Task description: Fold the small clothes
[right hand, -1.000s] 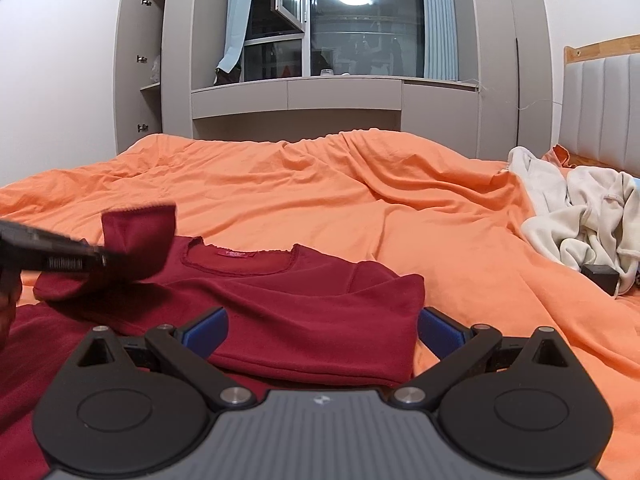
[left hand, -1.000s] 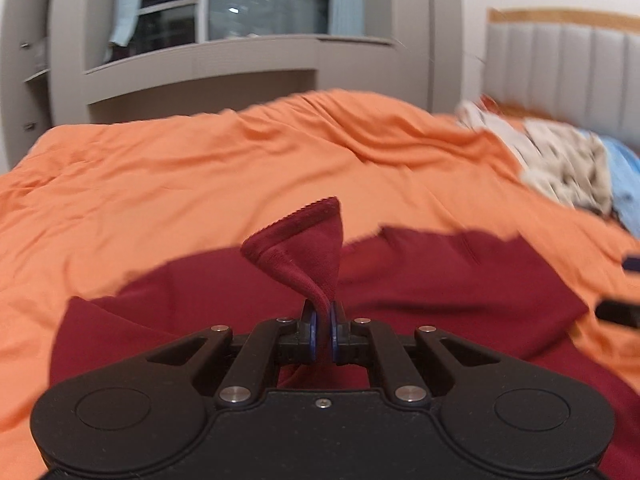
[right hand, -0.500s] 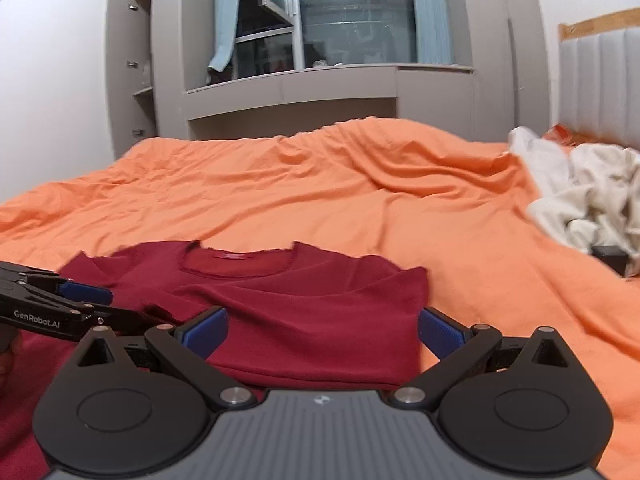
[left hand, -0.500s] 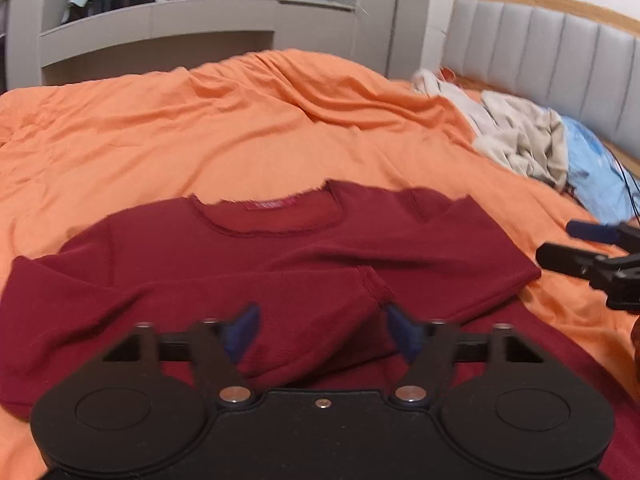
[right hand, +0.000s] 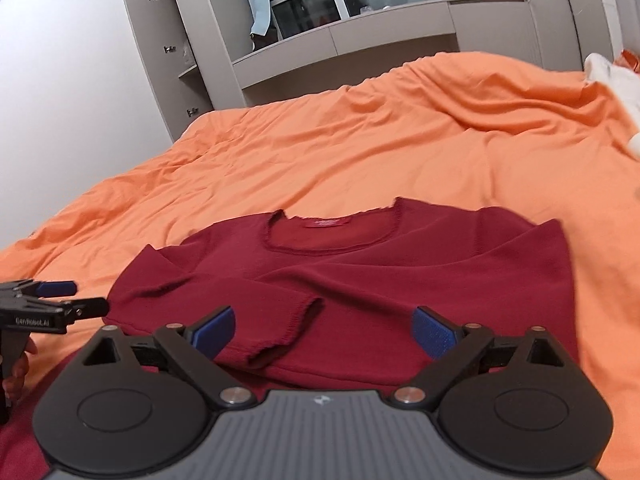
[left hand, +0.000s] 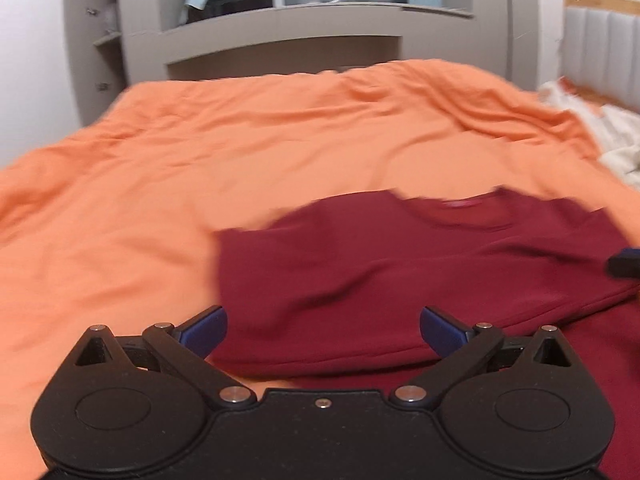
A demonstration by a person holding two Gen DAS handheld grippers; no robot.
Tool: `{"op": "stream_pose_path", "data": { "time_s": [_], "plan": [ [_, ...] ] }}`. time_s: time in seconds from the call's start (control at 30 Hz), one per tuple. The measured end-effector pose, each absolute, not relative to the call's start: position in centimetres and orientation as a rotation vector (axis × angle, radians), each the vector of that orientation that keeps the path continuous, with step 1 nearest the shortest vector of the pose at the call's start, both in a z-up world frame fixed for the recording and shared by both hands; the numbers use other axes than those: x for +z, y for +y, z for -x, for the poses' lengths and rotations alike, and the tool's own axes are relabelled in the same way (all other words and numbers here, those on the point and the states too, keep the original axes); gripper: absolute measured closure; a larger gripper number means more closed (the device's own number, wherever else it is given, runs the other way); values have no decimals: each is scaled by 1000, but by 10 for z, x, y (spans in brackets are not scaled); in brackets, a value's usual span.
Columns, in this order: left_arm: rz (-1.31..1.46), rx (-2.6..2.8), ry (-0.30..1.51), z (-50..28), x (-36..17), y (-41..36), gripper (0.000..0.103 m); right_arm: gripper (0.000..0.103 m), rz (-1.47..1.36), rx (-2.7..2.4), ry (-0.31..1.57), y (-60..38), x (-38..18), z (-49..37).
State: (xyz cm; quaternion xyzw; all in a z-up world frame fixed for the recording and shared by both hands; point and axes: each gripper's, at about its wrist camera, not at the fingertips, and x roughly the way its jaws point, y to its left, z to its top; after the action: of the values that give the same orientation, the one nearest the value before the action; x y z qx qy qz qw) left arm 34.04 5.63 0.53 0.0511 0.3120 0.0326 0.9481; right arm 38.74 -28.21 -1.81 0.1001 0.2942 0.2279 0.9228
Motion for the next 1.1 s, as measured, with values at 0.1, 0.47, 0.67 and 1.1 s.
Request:
{"op": "stream_pose_path", "data": {
  "time_s": [0.1, 0.47, 0.67, 1.1],
  "plan": [
    [-118, 122, 657, -334, 4, 88, 1, 22, -183, 478, 620, -266, -22, -395],
    [51, 124, 750, -333, -12, 144, 1, 95, -170, 519, 688, -233, -40, -416],
    [-88, 112, 744, -340, -16, 114, 1, 96, -308, 564, 578, -248, -8, -411],
    [-335, 111, 741, -356, -30, 77, 24, 96, -359, 617, 415, -262, 46, -400]
  ]
}}
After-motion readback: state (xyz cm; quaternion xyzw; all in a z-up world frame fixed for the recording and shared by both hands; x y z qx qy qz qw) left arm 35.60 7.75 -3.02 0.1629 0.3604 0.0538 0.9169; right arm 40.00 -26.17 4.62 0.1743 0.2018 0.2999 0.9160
